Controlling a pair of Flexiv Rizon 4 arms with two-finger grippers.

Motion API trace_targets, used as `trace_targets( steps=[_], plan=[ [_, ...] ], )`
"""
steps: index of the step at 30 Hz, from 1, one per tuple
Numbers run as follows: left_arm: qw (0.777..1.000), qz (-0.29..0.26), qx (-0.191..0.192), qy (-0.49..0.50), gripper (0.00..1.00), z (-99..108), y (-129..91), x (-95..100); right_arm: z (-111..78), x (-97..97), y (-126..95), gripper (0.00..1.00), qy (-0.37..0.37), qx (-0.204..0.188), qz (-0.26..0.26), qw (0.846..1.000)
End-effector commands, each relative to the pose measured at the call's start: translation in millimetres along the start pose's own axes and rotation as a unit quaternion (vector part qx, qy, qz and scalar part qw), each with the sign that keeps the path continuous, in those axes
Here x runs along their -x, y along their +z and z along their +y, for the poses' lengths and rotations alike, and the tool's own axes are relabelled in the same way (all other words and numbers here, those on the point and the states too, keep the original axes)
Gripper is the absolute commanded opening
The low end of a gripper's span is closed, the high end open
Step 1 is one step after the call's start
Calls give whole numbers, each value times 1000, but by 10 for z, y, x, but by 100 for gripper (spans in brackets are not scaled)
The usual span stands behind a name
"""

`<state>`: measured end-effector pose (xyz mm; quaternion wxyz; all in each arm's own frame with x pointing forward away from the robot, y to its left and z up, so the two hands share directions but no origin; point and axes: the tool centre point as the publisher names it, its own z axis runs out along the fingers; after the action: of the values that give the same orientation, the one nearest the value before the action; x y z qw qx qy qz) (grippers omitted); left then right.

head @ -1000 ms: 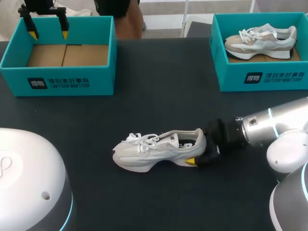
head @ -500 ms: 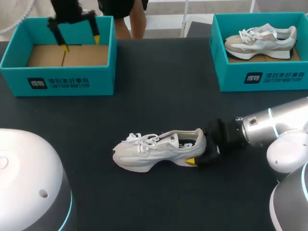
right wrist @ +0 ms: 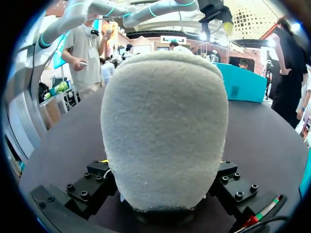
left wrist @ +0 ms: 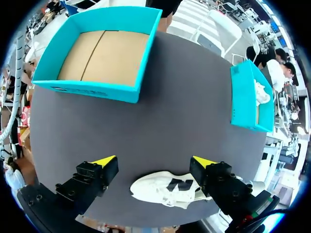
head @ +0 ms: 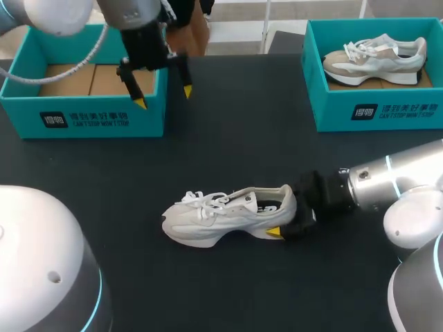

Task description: Take the shoe out of the shoebox, open the shoe tongue, remove and reinsert the insole, then place the shoe into the shoebox

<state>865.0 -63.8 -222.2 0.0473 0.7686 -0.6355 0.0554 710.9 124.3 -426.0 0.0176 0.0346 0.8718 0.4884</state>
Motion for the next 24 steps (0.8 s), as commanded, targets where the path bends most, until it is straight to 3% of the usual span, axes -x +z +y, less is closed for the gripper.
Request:
trace_targets(
  steps=[1,13,17,19,24],
  plan=[
    [1000,-3,-7,-2,100,26,-1,-44,-38,-5,70,0,0,-2,-2,1000],
    [1000,-3,-7,-2,100,26,-1,-44,-38,-5,70,0,0,-2,-2,1000],
    [999,-34,-5,-11,100,425,-59,-281,-38,-5,70,0,0,-2,-2,1000],
    [999,-28,16,-10,100,572,-62,-371,-38,-5,70,0,0,-2,-2,1000],
    [999,-39,21,-2,100,899,-48,-595,-38,-5,70,0,0,-2,-2,1000]
  ],
)
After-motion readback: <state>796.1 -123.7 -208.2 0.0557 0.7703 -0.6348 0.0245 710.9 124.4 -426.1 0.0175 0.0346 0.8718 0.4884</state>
